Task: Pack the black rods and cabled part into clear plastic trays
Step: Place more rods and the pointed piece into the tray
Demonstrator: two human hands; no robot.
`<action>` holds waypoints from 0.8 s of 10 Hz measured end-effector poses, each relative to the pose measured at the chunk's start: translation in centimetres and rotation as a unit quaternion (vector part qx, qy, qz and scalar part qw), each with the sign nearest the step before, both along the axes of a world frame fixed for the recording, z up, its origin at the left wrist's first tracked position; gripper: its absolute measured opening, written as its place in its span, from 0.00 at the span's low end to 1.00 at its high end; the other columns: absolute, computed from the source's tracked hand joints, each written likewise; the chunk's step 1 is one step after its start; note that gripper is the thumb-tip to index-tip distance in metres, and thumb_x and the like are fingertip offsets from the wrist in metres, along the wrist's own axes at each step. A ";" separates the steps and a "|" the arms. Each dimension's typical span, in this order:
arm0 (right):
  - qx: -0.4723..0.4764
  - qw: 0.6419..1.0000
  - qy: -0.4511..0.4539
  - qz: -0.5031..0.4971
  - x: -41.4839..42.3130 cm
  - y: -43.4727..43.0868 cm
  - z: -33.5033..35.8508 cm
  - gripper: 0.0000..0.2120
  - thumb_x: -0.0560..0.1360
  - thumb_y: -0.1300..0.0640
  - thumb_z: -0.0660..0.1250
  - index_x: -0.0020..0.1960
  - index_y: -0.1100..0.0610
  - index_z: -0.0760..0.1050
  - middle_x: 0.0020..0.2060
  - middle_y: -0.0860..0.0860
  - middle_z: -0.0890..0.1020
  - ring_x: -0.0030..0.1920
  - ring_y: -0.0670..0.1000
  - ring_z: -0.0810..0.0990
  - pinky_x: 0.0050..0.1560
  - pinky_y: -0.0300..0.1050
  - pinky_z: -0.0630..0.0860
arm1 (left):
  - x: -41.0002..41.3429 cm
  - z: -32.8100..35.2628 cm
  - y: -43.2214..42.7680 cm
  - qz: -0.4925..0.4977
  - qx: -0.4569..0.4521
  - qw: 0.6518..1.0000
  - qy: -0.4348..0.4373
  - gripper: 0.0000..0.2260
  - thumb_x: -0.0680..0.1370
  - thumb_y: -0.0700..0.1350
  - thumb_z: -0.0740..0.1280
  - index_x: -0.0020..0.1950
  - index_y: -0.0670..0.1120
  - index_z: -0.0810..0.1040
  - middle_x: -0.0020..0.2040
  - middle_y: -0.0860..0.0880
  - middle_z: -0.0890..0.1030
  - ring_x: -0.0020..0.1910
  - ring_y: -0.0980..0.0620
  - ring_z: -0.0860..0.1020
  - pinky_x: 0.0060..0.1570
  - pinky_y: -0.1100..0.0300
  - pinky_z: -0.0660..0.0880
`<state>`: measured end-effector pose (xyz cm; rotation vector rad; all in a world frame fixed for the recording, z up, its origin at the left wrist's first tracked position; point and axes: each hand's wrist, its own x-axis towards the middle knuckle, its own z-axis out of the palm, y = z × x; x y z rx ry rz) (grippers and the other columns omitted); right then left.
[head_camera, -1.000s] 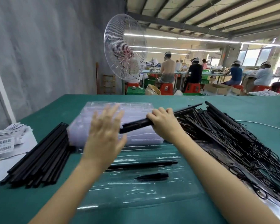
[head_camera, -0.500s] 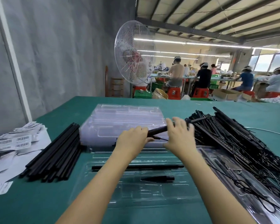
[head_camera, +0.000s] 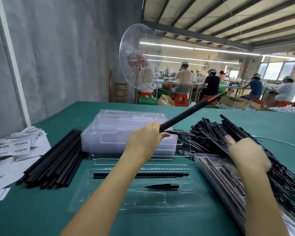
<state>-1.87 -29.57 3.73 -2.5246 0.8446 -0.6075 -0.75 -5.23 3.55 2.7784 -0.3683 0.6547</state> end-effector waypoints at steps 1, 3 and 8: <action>0.009 0.967 -0.246 -0.057 0.5 -0.6 1.8 0.31 0.81 0.43 0.52 0.33 0.67 0.69 0.28 0.59 0.70 0.26 0.51 0.65 0.31 0.41 0.58 | -1.3 -0.3 -1.8 -0.061 0.004 0.998 0.034 0.18 0.80 0.59 0.55 0.56 0.46 0.71 0.47 0.49 0.76 0.42 0.45 0.76 0.38 0.54 0.72; -0.035 0.970 -0.228 0.078 5.3 -13.5 16.9 0.28 0.80 0.44 0.56 0.33 0.67 0.72 0.28 0.59 0.73 0.26 0.52 0.67 0.29 0.40 0.61 | -2.6 -1.6 -3.6 -0.138 -0.052 0.988 0.049 0.17 0.79 0.61 0.55 0.50 0.47 0.70 0.37 0.54 0.69 0.36 0.47 0.72 0.35 0.55 0.66; 0.190 0.890 0.273 0.312 -4.7 -0.7 -2.5 0.18 0.67 0.47 0.74 0.31 0.60 0.77 0.22 0.50 0.78 0.21 0.45 0.72 0.27 0.34 0.70 | -0.7 -3.3 5.6 0.064 -0.073 0.994 0.058 0.15 0.80 0.58 0.56 0.53 0.48 0.69 0.43 0.52 0.75 0.38 0.48 0.74 0.36 0.55 0.69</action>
